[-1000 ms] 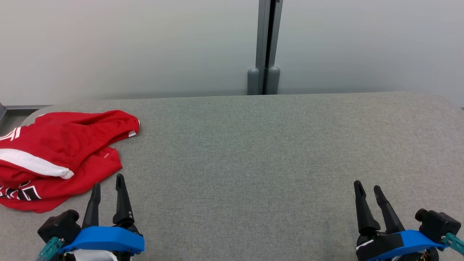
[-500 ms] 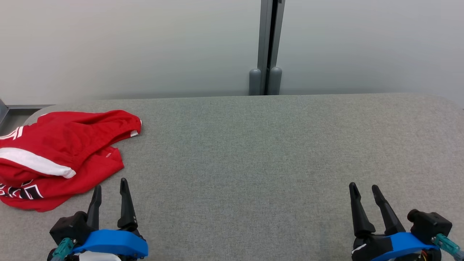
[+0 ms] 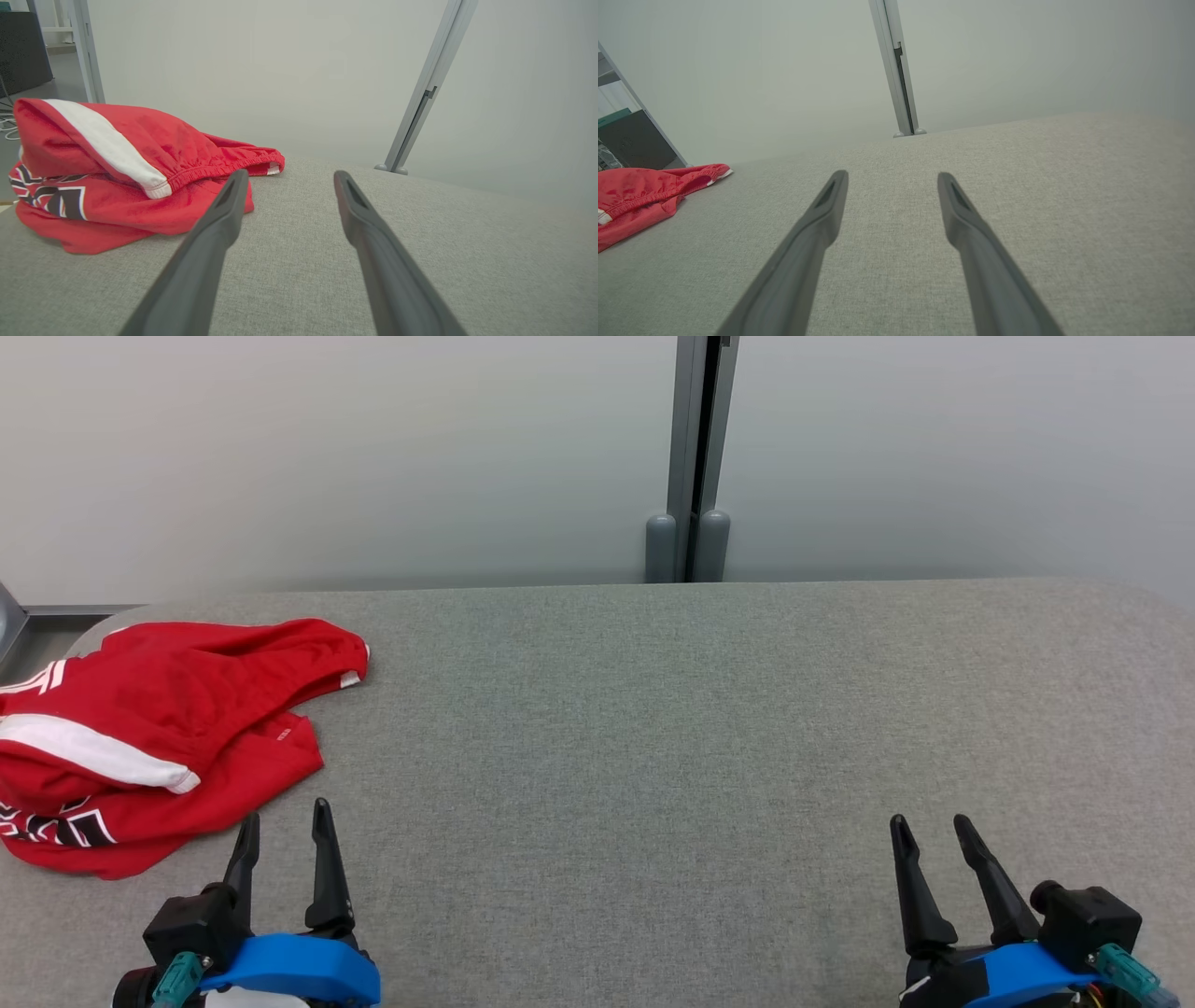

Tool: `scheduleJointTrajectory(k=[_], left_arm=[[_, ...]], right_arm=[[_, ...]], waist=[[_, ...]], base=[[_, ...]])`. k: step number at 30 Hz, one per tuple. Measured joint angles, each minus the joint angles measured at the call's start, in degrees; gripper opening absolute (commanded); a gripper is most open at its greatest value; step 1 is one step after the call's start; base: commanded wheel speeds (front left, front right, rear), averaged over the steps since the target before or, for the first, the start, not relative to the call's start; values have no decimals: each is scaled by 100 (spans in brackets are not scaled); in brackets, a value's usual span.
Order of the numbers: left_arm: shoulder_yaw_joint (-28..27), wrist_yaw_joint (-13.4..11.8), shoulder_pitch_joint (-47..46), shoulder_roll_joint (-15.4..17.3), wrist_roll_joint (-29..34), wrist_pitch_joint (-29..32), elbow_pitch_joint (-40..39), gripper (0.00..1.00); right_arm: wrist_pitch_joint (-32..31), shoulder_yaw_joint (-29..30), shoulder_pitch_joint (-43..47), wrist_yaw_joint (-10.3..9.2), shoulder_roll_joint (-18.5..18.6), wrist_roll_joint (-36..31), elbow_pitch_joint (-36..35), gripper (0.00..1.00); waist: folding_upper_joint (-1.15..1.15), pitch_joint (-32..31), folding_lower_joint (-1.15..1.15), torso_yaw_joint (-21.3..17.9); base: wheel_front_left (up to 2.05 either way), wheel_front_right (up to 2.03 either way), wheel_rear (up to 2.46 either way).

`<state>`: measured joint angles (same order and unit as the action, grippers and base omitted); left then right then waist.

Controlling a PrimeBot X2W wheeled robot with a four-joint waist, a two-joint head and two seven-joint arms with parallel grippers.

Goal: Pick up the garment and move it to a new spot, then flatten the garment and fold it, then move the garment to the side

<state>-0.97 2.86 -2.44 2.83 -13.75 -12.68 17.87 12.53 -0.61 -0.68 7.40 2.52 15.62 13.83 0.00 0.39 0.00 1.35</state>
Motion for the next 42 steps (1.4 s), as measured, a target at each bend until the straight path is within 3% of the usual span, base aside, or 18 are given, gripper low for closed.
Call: scheduleJointTrajectory(k=[23,42], left_arm=[[-192,64,92,11,926,-231,-3,100],[-247,37,86,8,921,-232,93,100]], right_arm=[[245,-46,93,1,12,-970,41,100],[250,-4,93,2,19,-935,59,100]], waist=[[0,-19,0,65],[0,-38,0,230]], base=[[0,0,0],[0,0,0]])
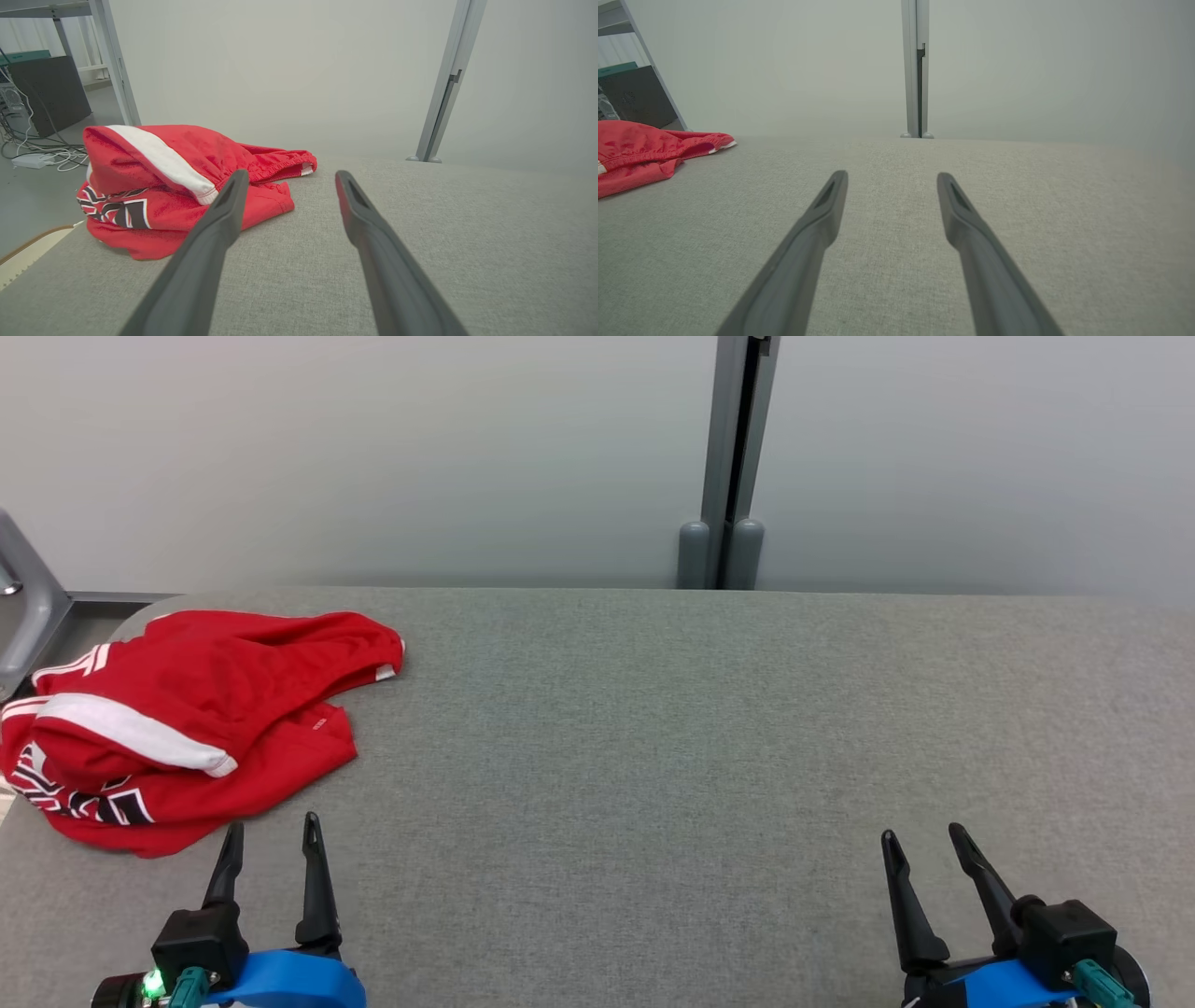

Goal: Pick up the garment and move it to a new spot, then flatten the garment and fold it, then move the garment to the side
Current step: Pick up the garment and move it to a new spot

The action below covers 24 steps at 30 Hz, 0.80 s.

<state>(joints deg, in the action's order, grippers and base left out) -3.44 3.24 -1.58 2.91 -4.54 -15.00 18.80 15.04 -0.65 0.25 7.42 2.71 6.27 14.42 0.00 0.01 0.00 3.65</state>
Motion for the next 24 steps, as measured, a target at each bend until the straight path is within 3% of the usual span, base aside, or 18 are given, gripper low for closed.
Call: scheduleJointTrajectory(k=[9,24], left_arm=[[-113,-27,-3,0,14,0,8,100],[-296,-70,24,4,16,-7,-36,100]], right_arm=[[0,-5,4,0,1,79,2,100],[0,-18,34,5,-1,34,26,100]], waist=[[0,-27,0,527],[0,-22,0,1880]], base=[[0,0,0],[0,0,0]])
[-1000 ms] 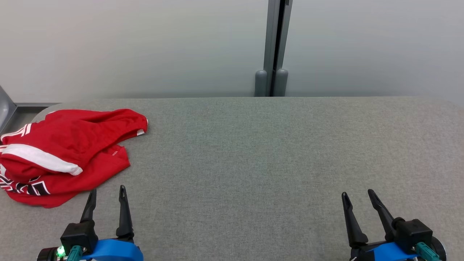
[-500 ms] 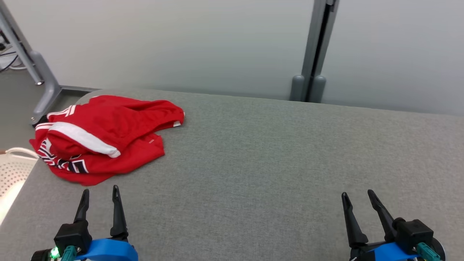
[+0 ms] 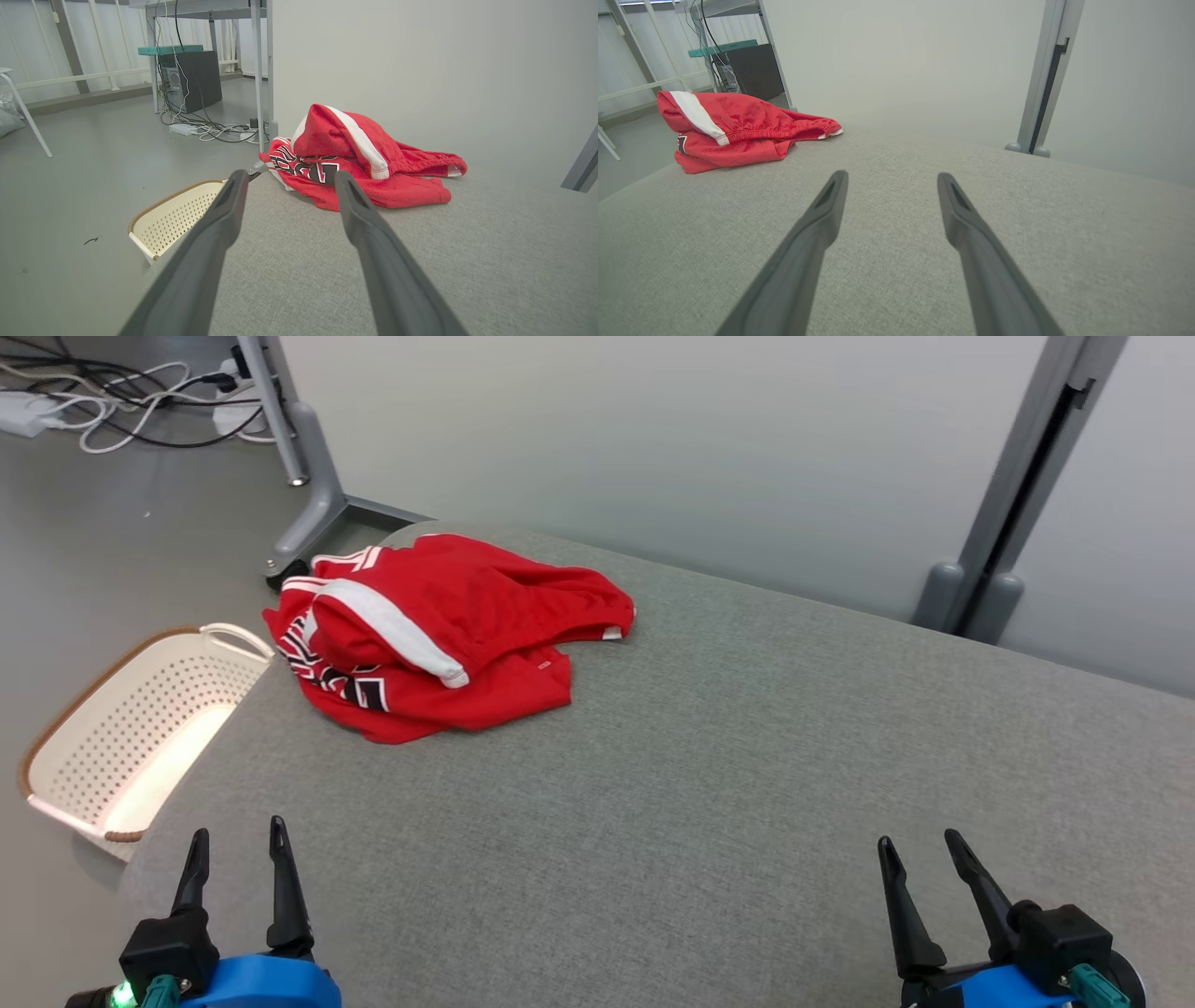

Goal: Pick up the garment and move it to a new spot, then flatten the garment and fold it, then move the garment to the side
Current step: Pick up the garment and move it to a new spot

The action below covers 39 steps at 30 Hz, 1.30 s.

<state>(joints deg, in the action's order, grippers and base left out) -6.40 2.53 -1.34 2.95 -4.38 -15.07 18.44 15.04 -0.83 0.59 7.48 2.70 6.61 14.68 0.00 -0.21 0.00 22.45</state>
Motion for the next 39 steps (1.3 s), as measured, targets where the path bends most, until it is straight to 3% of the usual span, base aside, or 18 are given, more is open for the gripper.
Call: scheduleJointTrajectory(k=[8,19,23,29,39], left_arm=[[-51,-42,113,-2,2,0,-68,100],[-180,-49,144,-4,-5,0,-131,100],[-242,-40,9,3,-74,0,-105,100],[-455,57,-939,257,-177,0,2,100],[-684,240,-3078,1081,-232,-4,732,100]], right_arm=[[0,-38,50,0,0,8,15,100],[1,-120,50,0,1,7,52,100],[1,-111,46,0,0,-49,-2,100],[1,-41,-135,0,0,-304,-130,100],[1,85,-637,0,5,-889,-641,100]], waist=[[0,8,0,560],[0,21,0,585],[0,106,0,434],[0,447,0,63],[-2,1444,2,-860]], base=[[0,0,0],[0,0,0],[0,0,0],[0,0,0],[0,0,0]])
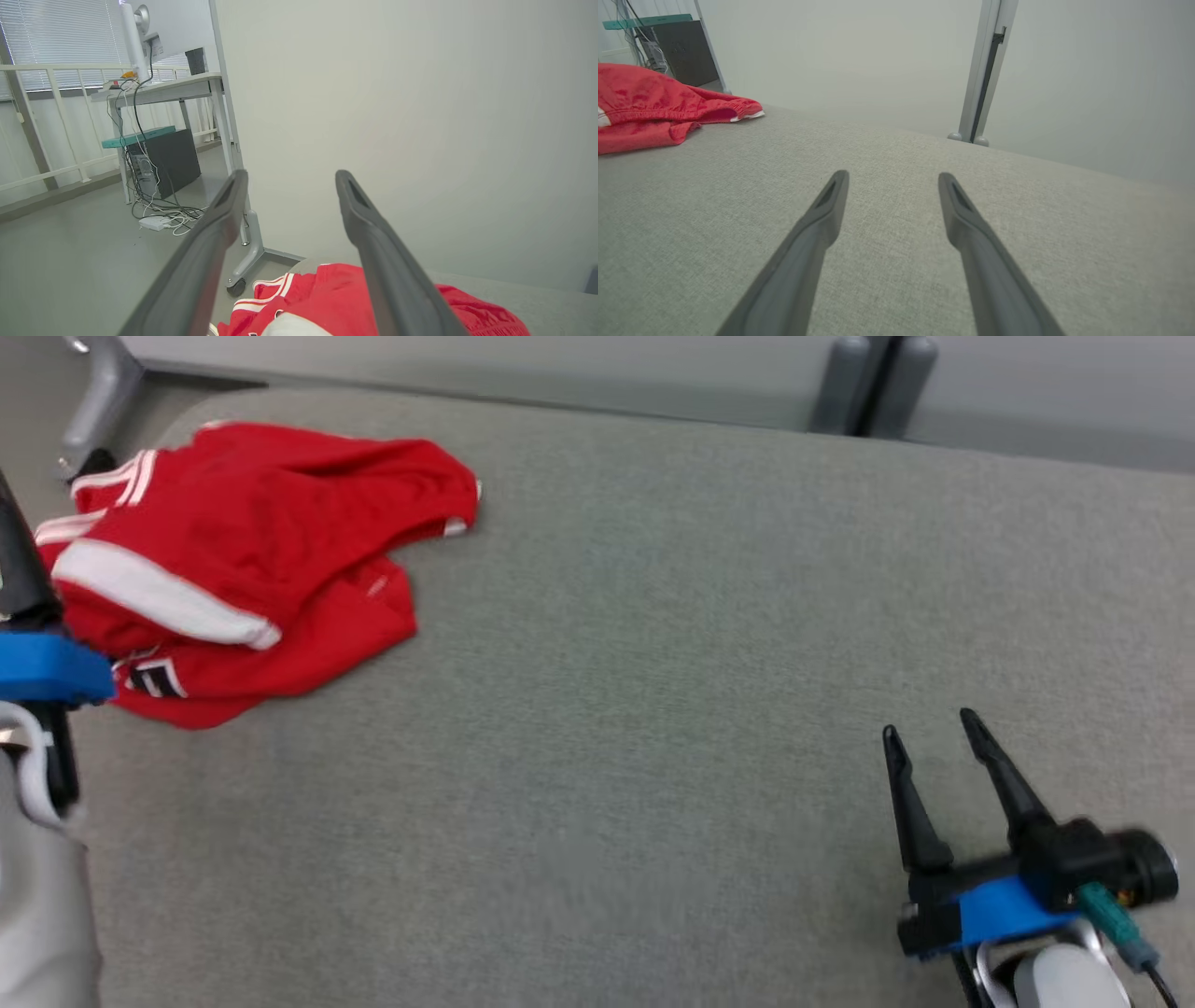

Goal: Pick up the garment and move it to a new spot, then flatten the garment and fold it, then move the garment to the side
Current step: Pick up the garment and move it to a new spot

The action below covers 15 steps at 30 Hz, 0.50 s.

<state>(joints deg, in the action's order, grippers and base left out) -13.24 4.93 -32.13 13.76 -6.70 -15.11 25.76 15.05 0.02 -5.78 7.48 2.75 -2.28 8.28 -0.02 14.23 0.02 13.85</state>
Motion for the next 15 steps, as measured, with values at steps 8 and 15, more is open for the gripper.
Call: scheduleJointTrajectory(k=[8,15], left_arm=[[124,147,-1032,902,76,174,1404,100],[621,220,-1455,1145,36,934,2682,100]], right_arm=[[-1,89,-221,0,57,-133,-539,100],[-1,87,-342,1,124,-140,-725,100]], waist=[[-1,595,-1,-707],[-1,897,-1,-920]], base=[[0,0,0],[0,0,0]])
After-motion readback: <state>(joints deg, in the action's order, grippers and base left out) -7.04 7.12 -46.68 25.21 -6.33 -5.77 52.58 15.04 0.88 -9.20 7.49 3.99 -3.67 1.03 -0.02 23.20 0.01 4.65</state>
